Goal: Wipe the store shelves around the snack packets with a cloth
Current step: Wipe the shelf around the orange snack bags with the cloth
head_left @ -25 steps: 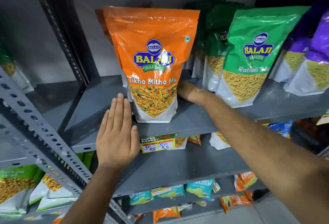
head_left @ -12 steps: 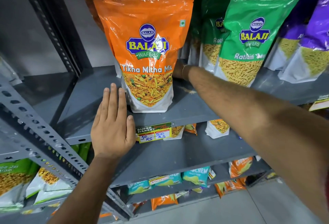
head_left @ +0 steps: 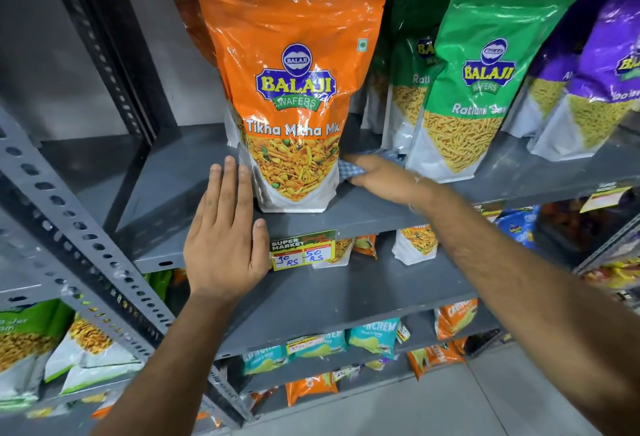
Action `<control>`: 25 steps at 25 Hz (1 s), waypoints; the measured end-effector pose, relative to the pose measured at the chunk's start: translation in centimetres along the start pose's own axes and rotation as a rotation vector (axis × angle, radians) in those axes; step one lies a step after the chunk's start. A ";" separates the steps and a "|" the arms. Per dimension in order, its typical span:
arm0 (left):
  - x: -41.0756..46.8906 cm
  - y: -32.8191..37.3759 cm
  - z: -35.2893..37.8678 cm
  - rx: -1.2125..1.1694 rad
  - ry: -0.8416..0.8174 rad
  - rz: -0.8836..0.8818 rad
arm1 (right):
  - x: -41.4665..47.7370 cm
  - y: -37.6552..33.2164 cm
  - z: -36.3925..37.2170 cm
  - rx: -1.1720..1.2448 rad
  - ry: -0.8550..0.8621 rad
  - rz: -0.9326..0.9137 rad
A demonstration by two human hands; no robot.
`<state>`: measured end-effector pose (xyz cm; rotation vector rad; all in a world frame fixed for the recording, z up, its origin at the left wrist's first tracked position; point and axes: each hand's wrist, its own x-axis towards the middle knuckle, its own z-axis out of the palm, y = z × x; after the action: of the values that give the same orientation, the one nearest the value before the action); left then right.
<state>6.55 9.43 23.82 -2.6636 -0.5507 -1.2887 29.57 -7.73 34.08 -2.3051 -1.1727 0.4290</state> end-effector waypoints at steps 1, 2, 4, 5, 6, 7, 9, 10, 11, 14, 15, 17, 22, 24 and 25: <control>0.0 0.0 0.0 0.006 0.001 -0.003 | -1.0 0.3 0.2 0.037 0.022 0.013; 0.1 0.0 0.0 0.012 0.002 -0.010 | -2.2 0.8 0.6 0.060 0.035 0.020; 0.0 0.2 -0.1 0.017 0.012 -0.021 | -4.9 1.3 1.1 0.090 0.050 0.007; 0.0 0.2 -0.1 0.017 0.014 -0.023 | -6.1 1.5 1.3 0.100 0.053 0.001; 0.1 0.2 -0.1 0.014 0.013 -0.023 | -6.7 1.9 1.4 0.101 0.050 -0.003; 0.1 0.1 -0.1 0.010 0.008 -0.020 | -6.9 2.0 1.3 0.111 0.045 -0.010; 0.2 0.0 -0.4 -0.003 -0.015 -0.017 | -6.8 1.5 0.5 0.109 0.031 -0.052; 0.3 0.0 -0.7 -0.003 -0.033 -0.028 | -6.4 1.2 0.0 0.101 0.026 -0.087; 0.3 0.0 -0.7 -0.004 -0.062 -0.046 | -5.9 0.9 -0.4 0.105 0.036 -0.104; 0.4 0.3 -0.6 0.005 -0.126 -0.101 | -4.2 0.3 -1.4 0.215 0.220 -0.023; 0.4 0.4 -0.6 0.010 -0.134 -0.116 | -3.3 -0.2 -1.5 0.229 0.319 0.011; 0.5 0.5 -0.6 0.012 -0.144 -0.142 | -0.6 -1.0 -1.6 0.219 0.429 -0.001; 1.0 1.3 -1.2 -0.019 -0.198 -0.265 | 7.7 -1.9 -0.4 0.040 0.268 0.041; 1.3 1.5 -1.4 -0.025 -0.230 -0.302 | 8.3 -2.5 0.3 -0.026 0.120 0.048; 1.4 1.5 -1.5 -0.030 -0.247 -0.320 | 8.2 -2.0 0.6 -0.023 0.104 0.045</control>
<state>6.86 7.98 25.90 -2.8655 -1.0340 -1.0420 32.68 0.19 34.35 -2.3474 -1.0836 0.3092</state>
